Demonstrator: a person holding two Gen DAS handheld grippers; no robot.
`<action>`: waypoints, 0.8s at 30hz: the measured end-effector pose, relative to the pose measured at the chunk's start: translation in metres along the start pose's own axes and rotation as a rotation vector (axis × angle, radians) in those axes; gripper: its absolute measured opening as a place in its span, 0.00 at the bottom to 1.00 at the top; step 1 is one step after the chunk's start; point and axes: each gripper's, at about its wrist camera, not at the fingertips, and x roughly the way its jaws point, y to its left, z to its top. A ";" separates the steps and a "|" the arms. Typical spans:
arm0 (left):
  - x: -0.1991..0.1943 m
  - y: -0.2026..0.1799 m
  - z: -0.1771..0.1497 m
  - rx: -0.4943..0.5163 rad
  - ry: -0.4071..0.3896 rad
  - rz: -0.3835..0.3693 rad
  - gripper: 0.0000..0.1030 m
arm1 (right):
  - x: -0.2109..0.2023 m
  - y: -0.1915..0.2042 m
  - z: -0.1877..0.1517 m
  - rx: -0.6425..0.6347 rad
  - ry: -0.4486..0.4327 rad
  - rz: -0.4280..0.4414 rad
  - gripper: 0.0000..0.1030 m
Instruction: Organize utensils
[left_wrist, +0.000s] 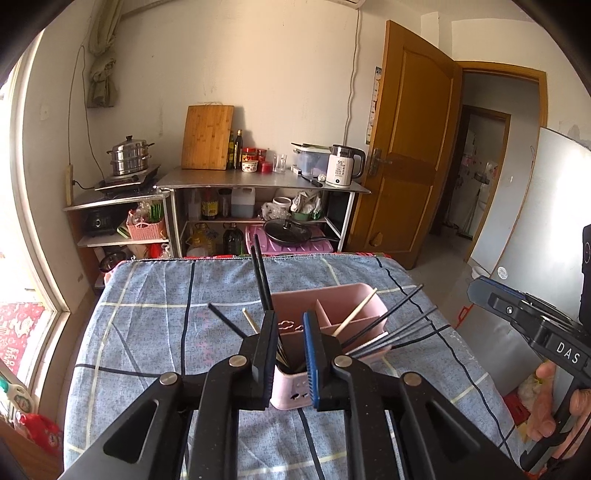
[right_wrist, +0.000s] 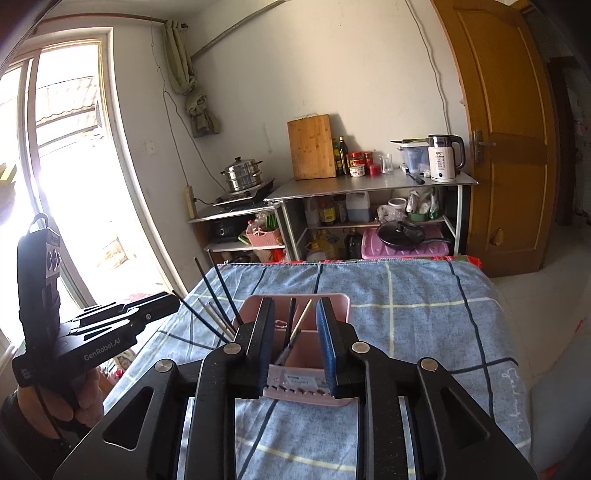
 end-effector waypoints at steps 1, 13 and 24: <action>-0.004 -0.001 -0.003 -0.001 -0.002 0.002 0.13 | -0.003 0.001 -0.003 0.002 -0.001 -0.002 0.24; -0.047 -0.022 -0.054 -0.005 -0.020 0.002 0.14 | -0.040 0.007 -0.050 0.012 0.016 -0.021 0.28; -0.076 -0.033 -0.097 -0.011 -0.053 0.019 0.14 | -0.071 0.028 -0.090 -0.034 -0.015 -0.059 0.31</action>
